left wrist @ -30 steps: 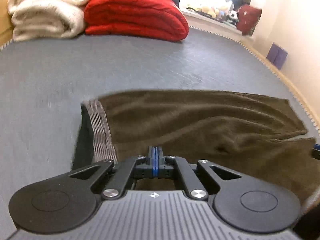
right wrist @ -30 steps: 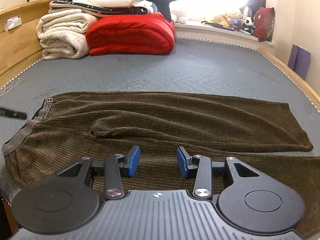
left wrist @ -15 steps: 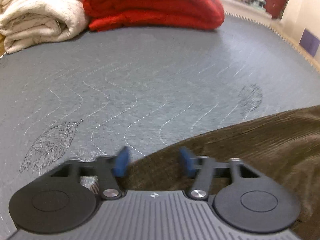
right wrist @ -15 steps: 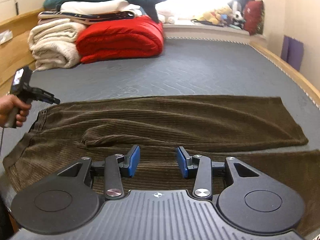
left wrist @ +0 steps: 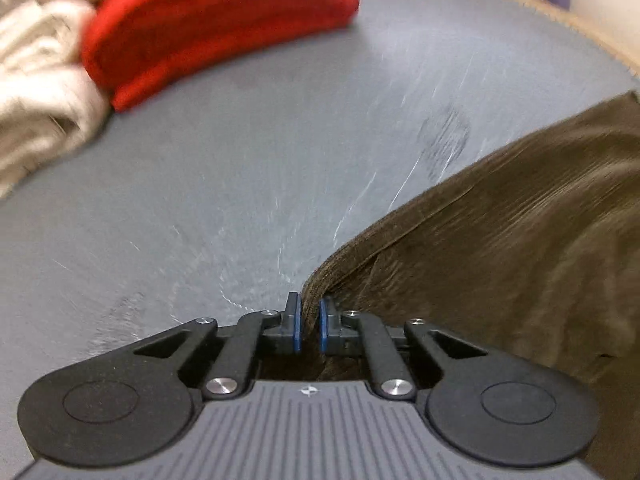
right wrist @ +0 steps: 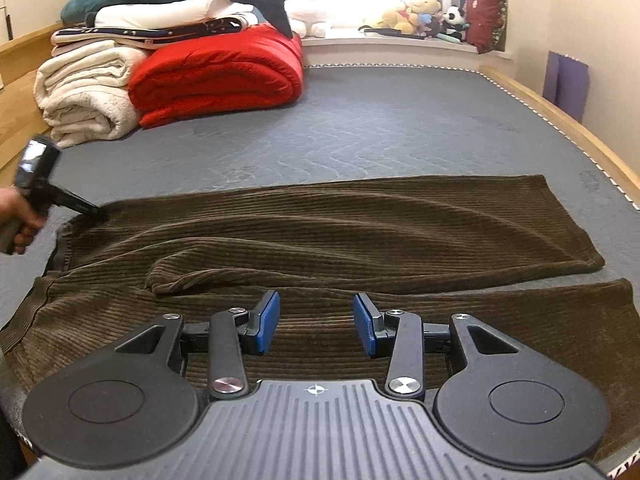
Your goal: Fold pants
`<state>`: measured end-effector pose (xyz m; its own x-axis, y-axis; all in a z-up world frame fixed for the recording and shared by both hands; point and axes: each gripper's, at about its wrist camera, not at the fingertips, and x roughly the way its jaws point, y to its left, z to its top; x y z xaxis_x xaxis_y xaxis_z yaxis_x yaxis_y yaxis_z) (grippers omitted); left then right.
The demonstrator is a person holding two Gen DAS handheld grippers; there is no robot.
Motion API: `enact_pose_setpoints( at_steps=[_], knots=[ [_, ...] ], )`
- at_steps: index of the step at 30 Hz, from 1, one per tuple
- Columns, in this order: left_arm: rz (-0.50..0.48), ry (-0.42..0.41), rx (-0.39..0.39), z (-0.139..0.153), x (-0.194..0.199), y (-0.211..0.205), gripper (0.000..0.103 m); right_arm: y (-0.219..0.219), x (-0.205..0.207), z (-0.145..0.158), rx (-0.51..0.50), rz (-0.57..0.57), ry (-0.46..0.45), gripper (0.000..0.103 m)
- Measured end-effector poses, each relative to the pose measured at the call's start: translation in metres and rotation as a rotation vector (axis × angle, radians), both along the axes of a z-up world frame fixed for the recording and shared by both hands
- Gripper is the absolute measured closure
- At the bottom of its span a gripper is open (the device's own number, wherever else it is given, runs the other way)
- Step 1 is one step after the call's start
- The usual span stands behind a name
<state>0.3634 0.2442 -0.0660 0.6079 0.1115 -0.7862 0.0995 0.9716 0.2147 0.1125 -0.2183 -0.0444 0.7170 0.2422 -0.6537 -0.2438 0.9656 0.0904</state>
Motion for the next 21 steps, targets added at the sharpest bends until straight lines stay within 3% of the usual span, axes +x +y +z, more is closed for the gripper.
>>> enact_pose_setpoints(
  at_steps=[4, 6, 8, 11, 13, 15, 16, 18, 20, 21],
  knots=[
    [-0.076, -0.188, 0.069, 0.046, -0.103, -0.04, 0.095, -0.003, -0.005, 0.001, 0.017, -0.046, -0.007, 0.06],
    [-0.085, -0.243, 0.036, 0.056, -0.16, -0.056, 0.095, -0.008, -0.01, 0.0, 0.038, -0.069, -0.023, 0.063],
    [-0.086, -0.251, 0.014, 0.047, -0.219, -0.069, 0.095, -0.015, -0.017, -0.005, 0.066, -0.103, -0.034, 0.075],
    [-0.076, -0.169, 0.004, 0.005, -0.27, -0.079, 0.093, -0.027, -0.024, -0.019, 0.102, -0.182, -0.008, 0.075],
    [-0.017, -0.111, -0.074, -0.013, -0.285, -0.075, 0.09, -0.036, -0.024, -0.024, 0.132, -0.218, 0.033, 0.075],
    [0.069, -0.173, -0.158, -0.004, -0.3, -0.068, 0.087, -0.042, -0.027, -0.024, 0.125, -0.226, 0.012, 0.075],
    [0.116, -0.207, -0.241, 0.003, -0.304, -0.061, 0.077, -0.045, -0.028, -0.025, 0.098, -0.234, 0.005, 0.075],
    [0.21, -0.214, -0.423, 0.006, -0.308, -0.047, 0.068, -0.053, -0.029, -0.03, 0.1, -0.259, 0.017, 0.075],
    [0.291, -0.145, -0.585, -0.012, -0.307, -0.034, 0.068, -0.063, -0.03, -0.034, 0.134, -0.283, 0.038, 0.075],
    [0.315, -0.103, -0.606, -0.021, -0.306, -0.031, 0.067, -0.067, -0.03, -0.035, 0.139, -0.292, 0.039, 0.075]
  ],
)
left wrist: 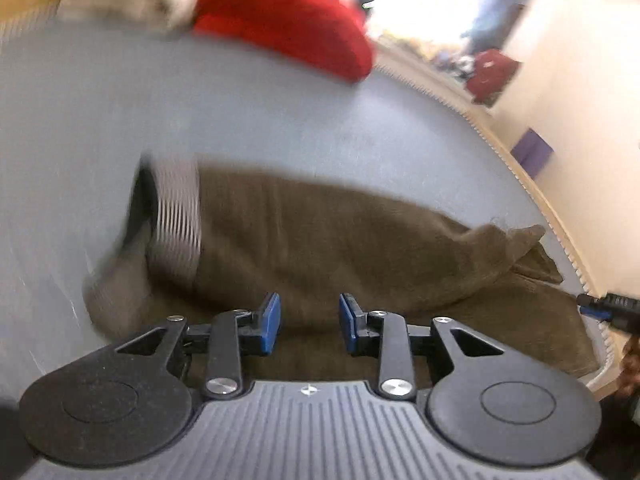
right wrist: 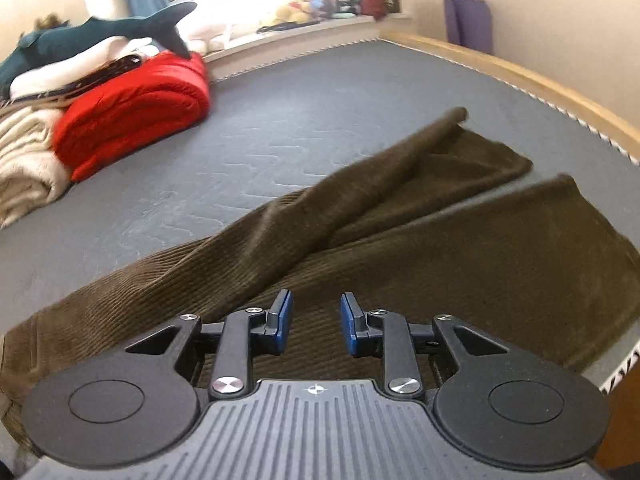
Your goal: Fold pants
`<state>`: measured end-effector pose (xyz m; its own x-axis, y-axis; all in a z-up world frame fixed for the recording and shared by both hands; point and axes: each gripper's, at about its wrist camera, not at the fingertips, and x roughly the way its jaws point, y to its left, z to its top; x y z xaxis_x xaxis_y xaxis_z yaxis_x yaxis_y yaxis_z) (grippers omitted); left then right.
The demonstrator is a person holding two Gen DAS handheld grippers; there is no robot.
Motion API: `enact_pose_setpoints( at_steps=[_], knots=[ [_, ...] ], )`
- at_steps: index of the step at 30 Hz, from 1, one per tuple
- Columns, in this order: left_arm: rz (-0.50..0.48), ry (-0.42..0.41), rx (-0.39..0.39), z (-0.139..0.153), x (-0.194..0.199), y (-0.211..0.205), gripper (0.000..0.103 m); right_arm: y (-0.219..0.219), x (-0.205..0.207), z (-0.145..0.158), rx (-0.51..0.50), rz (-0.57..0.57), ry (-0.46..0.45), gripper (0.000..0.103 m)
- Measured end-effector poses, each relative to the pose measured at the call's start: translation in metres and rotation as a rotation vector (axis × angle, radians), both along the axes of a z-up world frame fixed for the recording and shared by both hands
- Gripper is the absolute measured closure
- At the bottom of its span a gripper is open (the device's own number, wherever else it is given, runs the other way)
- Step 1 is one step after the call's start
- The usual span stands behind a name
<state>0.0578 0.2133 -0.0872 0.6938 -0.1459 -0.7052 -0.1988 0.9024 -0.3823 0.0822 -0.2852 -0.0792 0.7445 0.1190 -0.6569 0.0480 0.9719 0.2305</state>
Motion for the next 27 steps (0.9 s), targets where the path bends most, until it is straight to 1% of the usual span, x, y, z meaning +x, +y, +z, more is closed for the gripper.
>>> enact_pose_setpoints(
  at_steps=[1, 2, 3, 5, 9, 11, 13, 15, 17, 20, 22, 24, 25, 27],
  knots=[
    [0.021, 0.045, -0.011, -0.009, 0.002, 0.003, 0.067, -0.003, -0.001, -0.001, 0.003, -0.009, -0.003, 0.075],
    [0.043, 0.058, -0.028, -0.013, 0.002, 0.007, 0.066, -0.007, -0.002, 0.0, 0.009, -0.017, -0.009, 0.075],
    [0.066, 0.062, -0.058, -0.017, 0.005, 0.013, 0.061, -0.01, -0.004, 0.0, 0.018, -0.025, -0.013, 0.075],
    [0.1, 0.065, -0.118, -0.026, 0.013, 0.026, 0.059, -0.015, -0.006, 0.001, 0.047, -0.038, -0.021, 0.075],
    [0.138, 0.068, -0.163, -0.037, 0.023, 0.038, 0.056, -0.034, 0.001, 0.011, 0.128, -0.055, -0.042, 0.075],
    [0.151, 0.062, -0.167, -0.039, 0.032, 0.043, 0.054, -0.048, 0.013, 0.019, 0.164, -0.063, -0.055, 0.075],
    [0.161, 0.063, -0.166, -0.044, 0.038, 0.046, 0.053, -0.063, 0.032, 0.026, 0.176, -0.066, -0.066, 0.075],
    [0.168, 0.063, -0.16, -0.045, 0.041, 0.05, 0.053, -0.079, 0.058, 0.029, 0.174, -0.083, -0.07, 0.075],
    [0.174, 0.059, -0.152, -0.046, 0.046, 0.054, 0.053, -0.096, 0.085, 0.025, 0.192, -0.113, -0.064, 0.074],
    [0.176, 0.058, -0.132, -0.051, 0.052, 0.055, 0.056, -0.121, 0.125, 0.003, 0.284, -0.169, -0.032, 0.073],
    [0.177, 0.061, -0.117, -0.051, 0.053, 0.055, 0.063, -0.134, 0.147, -0.021, 0.365, -0.202, -0.005, 0.073],
    [0.184, 0.059, -0.089, -0.051, 0.056, 0.054, 0.078, -0.143, 0.171, -0.047, 0.443, -0.232, 0.059, 0.073],
    [0.188, 0.055, -0.079, -0.05, 0.056, 0.054, 0.08, -0.146, 0.181, -0.056, 0.464, -0.246, 0.077, 0.072],
    [0.19, 0.04, -0.063, -0.048, 0.055, 0.052, 0.085, -0.148, 0.2, -0.067, 0.479, -0.262, 0.081, 0.068]
  ],
)
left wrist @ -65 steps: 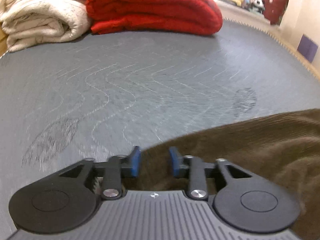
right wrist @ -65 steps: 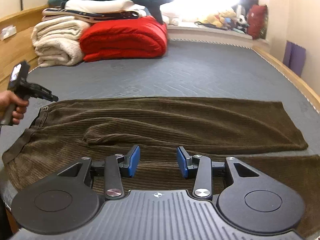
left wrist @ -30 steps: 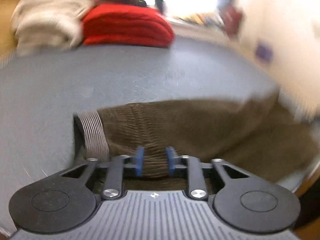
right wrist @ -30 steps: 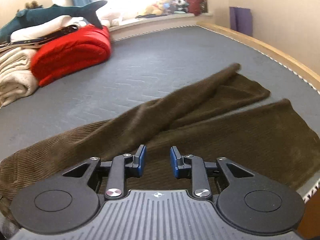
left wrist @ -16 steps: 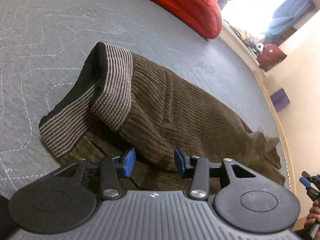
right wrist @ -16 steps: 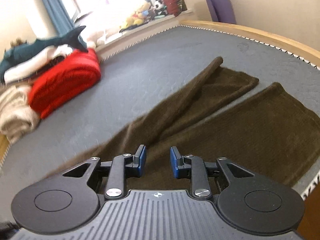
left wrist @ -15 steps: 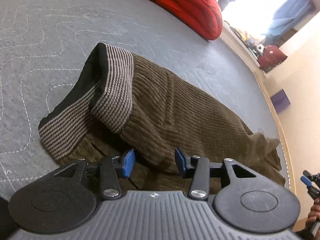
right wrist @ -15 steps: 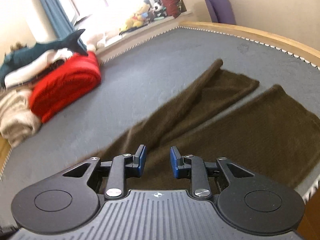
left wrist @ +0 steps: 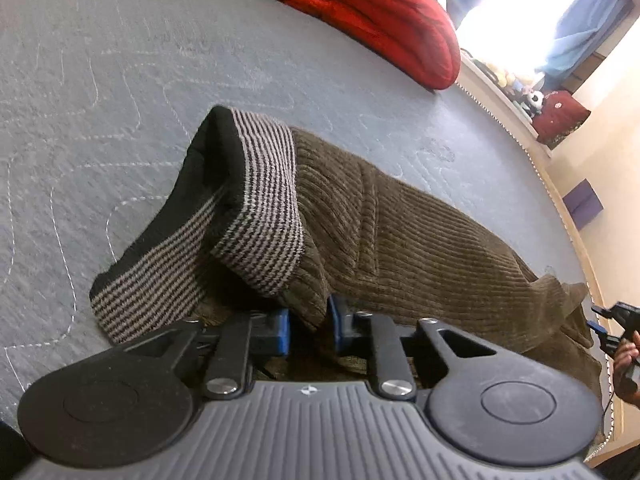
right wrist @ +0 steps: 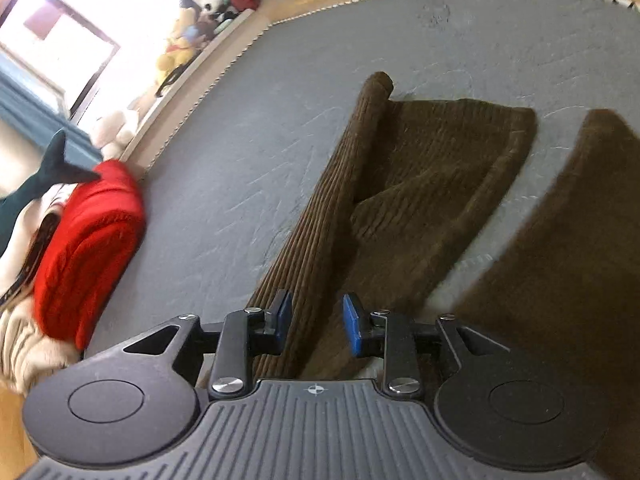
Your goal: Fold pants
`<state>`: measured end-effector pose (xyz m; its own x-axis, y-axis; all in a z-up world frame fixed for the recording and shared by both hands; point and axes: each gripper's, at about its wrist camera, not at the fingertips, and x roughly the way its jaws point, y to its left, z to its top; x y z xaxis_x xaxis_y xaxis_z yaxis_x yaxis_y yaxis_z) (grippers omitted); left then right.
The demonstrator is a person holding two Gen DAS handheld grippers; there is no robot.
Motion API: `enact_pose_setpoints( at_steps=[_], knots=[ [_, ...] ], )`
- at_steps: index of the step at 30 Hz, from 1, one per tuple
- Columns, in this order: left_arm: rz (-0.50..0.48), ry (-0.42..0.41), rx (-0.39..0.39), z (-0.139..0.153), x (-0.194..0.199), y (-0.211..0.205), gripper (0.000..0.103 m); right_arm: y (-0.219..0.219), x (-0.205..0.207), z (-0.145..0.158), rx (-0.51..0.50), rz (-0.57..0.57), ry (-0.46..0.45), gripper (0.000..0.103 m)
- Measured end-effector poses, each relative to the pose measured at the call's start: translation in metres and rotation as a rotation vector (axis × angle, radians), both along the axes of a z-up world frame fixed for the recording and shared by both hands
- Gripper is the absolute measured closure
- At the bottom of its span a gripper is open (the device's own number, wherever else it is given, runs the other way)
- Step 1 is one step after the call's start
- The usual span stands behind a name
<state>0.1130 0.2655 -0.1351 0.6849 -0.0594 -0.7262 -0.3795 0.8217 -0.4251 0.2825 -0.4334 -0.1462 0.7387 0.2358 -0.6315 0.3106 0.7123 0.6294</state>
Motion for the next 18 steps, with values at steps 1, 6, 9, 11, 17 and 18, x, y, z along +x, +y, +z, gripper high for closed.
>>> enact_pose_setpoints(
  at_steps=[1, 6, 9, 11, 17, 18],
  knots=[
    [-0.001, -0.009, 0.018, 0.002, 0.0, -0.002, 0.086, 0.0, 0.007, -0.004, 0.001, -0.005, 0.002, 0.065],
    [-0.007, -0.062, 0.086, 0.011, -0.006, -0.011, 0.088, 0.003, 0.04, -0.024, 0.039, -0.016, 0.024, 0.061],
    [-0.008, -0.089, 0.097, 0.014, -0.009, -0.012, 0.09, 0.005, 0.05, -0.036, 0.035, -0.022, 0.057, 0.061],
    [-0.012, -0.101, 0.105, 0.016, -0.009, -0.013, 0.09, 0.005, 0.053, -0.035, 0.045, -0.029, 0.039, 0.077],
    [-0.011, -0.117, 0.11, 0.023, -0.007, -0.01, 0.092, 0.005, 0.033, 0.015, 0.002, -0.003, -0.124, 0.101],
    [-0.008, -0.125, 0.107, 0.027, -0.008, -0.009, 0.093, 0.003, 0.023, 0.028, -0.015, -0.011, -0.136, 0.101]
  ],
)
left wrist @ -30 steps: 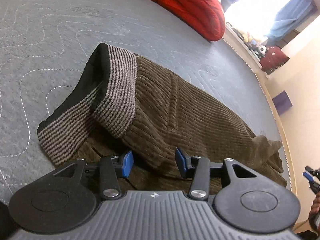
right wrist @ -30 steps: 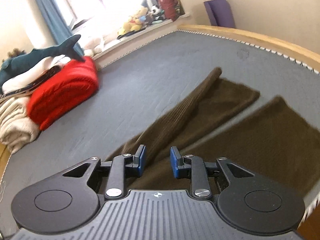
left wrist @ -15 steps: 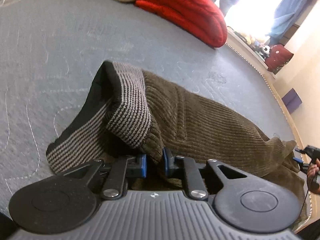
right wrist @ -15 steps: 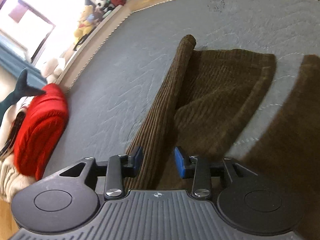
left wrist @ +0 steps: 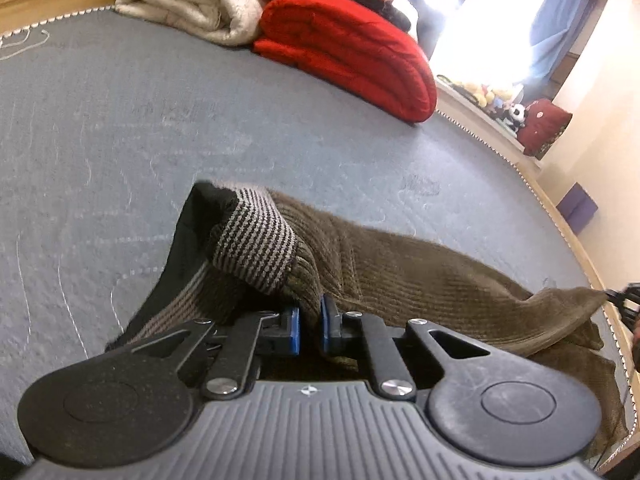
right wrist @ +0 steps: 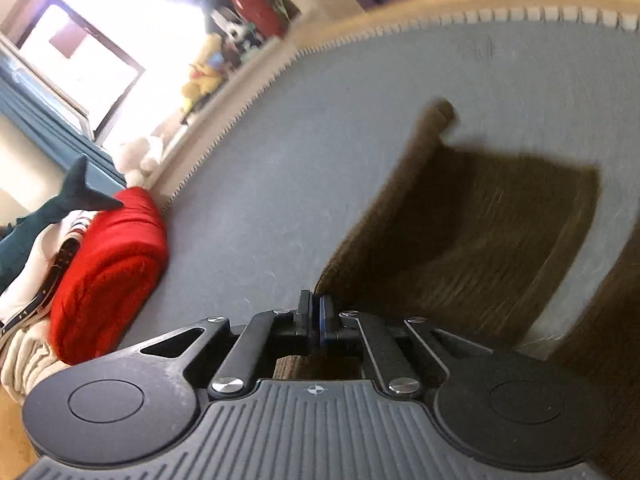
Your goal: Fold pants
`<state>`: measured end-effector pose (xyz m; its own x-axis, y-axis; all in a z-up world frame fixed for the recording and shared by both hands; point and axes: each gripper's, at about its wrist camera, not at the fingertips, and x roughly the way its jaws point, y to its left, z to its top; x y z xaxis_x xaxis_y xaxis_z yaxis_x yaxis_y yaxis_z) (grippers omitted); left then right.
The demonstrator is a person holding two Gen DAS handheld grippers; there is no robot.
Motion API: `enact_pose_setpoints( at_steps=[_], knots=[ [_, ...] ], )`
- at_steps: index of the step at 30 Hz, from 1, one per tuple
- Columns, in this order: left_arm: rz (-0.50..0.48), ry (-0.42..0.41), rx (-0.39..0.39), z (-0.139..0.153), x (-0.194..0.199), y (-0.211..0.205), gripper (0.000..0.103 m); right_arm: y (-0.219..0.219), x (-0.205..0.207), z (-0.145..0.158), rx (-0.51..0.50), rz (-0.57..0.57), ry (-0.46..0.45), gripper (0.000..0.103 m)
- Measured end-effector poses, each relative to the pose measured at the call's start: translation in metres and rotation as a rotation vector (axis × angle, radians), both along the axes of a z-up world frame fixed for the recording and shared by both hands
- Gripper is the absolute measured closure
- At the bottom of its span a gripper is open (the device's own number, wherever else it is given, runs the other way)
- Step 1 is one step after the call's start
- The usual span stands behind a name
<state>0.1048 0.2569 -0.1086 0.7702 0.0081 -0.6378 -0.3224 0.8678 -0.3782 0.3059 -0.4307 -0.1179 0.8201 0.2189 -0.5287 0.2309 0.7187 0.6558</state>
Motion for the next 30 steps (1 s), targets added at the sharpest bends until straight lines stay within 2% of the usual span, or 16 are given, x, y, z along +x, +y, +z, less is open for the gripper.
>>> enact_pose_setpoints(
  at_steps=[4, 7, 9, 11, 13, 14, 15, 17, 18, 20, 22, 23, 25, 27, 30],
  knots=[
    [0.018, -0.011, -0.008, 0.021, -0.009, 0.008, 0.094, -0.007, -0.057, 0.048, -0.098, -0.023, -0.03, 0.101],
    [0.028, 0.047, 0.037, 0.041, -0.022, 0.014, 0.093, -0.007, -0.122, 0.066, -0.179, -0.062, 0.017, 0.101],
    [0.025, 0.13, 0.07, 0.046, -0.027, 0.015, 0.093, -0.004, -0.168, 0.059, -0.206, -0.095, 0.096, 0.101],
    [0.014, 0.213, 0.101, 0.044, -0.029, 0.01, 0.093, -0.003, -0.201, 0.038, -0.225, -0.122, 0.233, 0.101],
    [-0.008, 0.287, 0.177, 0.043, -0.026, -0.002, 0.084, -0.009, -0.224, 0.008, -0.175, -0.148, 0.381, 0.101],
    [0.01, 0.299, 0.219, 0.044, -0.026, -0.009, 0.083, -0.013, -0.227, 0.002, -0.125, -0.148, 0.396, 0.1],
    [0.04, 0.296, 0.249, 0.048, -0.027, -0.013, 0.08, -0.016, -0.227, 0.0, -0.119, -0.149, 0.389, 0.1],
    [0.112, 0.261, 0.313, 0.056, -0.033, -0.027, 0.078, -0.024, -0.226, 0.002, -0.183, -0.162, 0.321, 0.098],
    [0.139, 0.231, 0.35, 0.06, -0.035, -0.036, 0.078, -0.032, -0.223, 0.0, -0.194, -0.193, 0.317, 0.098],
    [0.14, 0.173, 0.401, 0.063, -0.041, -0.056, 0.078, -0.062, -0.225, -0.011, -0.105, -0.296, 0.344, 0.094],
    [0.079, 0.109, 0.431, 0.061, -0.046, -0.08, 0.076, -0.089, -0.231, -0.021, 0.005, -0.402, 0.344, 0.094],
    [0.007, 0.074, 0.433, 0.057, -0.047, -0.092, 0.075, -0.099, -0.23, -0.025, 0.049, -0.454, 0.342, 0.094],
    [-0.105, 0.047, 0.37, 0.047, -0.043, -0.104, 0.072, -0.116, -0.232, -0.031, 0.096, -0.507, 0.33, 0.094],
    [-0.196, 0.053, 0.281, 0.031, -0.038, -0.111, 0.072, -0.128, -0.23, -0.037, 0.137, -0.553, 0.332, 0.094],
    [-0.244, 0.107, 0.247, 0.009, -0.031, -0.114, 0.072, -0.141, -0.233, -0.043, 0.201, -0.621, 0.32, 0.096]
  ],
)
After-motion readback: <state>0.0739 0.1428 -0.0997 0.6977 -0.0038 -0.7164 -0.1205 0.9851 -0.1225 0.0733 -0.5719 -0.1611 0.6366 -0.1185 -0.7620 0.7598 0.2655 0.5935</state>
